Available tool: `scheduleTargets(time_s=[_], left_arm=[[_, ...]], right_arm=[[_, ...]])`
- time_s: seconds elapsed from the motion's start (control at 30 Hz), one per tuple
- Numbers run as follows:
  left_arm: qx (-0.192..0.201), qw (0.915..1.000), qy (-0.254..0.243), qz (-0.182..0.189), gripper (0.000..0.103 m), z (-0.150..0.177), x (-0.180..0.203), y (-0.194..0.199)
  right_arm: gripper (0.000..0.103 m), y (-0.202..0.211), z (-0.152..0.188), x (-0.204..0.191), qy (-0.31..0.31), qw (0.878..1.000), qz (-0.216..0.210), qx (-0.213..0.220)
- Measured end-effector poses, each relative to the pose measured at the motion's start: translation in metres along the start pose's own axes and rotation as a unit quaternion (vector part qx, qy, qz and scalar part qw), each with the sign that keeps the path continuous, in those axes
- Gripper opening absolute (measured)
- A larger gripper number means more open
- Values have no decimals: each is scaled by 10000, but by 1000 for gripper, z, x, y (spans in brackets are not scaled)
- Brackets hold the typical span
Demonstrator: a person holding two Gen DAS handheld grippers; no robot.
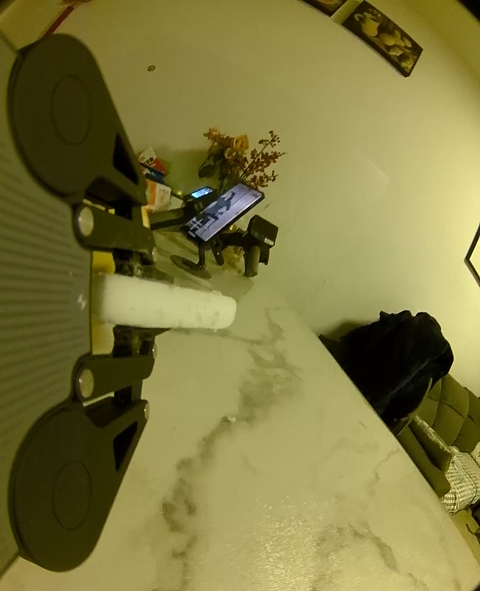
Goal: Clean bowl
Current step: 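Rub the white sponge back and forth over the yellow bowl's rim with the right tool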
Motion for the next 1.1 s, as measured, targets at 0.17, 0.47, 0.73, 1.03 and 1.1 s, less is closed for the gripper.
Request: scheduleTargets(time_s=[0.17,0.47,0.73,1.03,1.1], left_arm=[[-3,10000,3,5,57,1,2,-2],[-6,10000,0,6,58,0,1,-1],[6,10000,31,29,58,0,-2,0],[215,9990,-333,-195,58,-4,11,2],[195,9986,-418,-250,58,-7,17,-2]], right_arm=[[19,2,-1,-9,92,9995,-288,88],[19,8,-2,-32,322,9949,-939,174],[19,2,-2,-15,174,9991,-385,75],[19,-2,5,-19,275,9992,-306,-6],[19,-6,8,-23,278,9991,-307,-6]])
Point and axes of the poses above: each gripper's, at about its wrist camera, not at the fingertips, and y roughly against the way its jaws point, x to its right, z to its underside, the point moved 7 cm from there along -y, roughly the way its jaws point, and after that the axes turned 1 degree about x, right-handed, at the moved point
